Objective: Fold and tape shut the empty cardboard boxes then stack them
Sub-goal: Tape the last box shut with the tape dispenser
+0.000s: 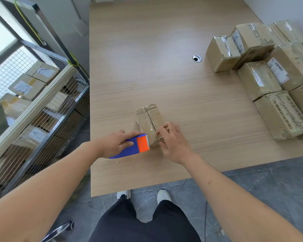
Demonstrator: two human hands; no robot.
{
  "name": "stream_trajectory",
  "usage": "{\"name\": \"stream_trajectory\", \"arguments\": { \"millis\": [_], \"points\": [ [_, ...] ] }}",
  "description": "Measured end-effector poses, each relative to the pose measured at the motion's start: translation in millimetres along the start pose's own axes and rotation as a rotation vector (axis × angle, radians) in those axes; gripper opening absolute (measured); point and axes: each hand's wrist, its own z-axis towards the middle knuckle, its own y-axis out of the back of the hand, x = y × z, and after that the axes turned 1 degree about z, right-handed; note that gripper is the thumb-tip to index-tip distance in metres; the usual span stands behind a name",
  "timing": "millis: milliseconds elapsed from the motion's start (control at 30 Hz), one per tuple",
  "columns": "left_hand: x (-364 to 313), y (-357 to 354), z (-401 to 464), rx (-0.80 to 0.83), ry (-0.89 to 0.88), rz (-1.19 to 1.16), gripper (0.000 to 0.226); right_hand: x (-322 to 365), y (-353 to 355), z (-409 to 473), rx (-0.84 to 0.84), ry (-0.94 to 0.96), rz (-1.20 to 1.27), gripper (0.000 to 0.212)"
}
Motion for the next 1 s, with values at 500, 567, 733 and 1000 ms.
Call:
{"name": "stream_trajectory", "arguments": {
  "millis": [500, 567, 733, 1000],
  "points": [
    [21.8, -23.7, -21.1, -0.019, -0.018, -0.183, 0.055, 8.6, -36.4, 9.9, 0.122, -0.170, 0.009, 0.071],
    [26.5, -20.8, -26.4, -0.004, -0.006, -0.201, 0.054, 9.2, -36.7, 10.9, 0.126, -0.176, 0.007, 0.072],
    [23.3, -16.7, -26.9, 0.000, 0.037, -0.110, 0.052, 13.5, -32.4, 13.4, 0.156, -0.206, -0.005, 0.069],
    [-3.1, -28.3, -1.3, -0.041, 0.155, -0.036, 0.044, 17.2, -26.4, 15.9, 0.218, -0.221, 0.001, 0.072]
  ]
}}
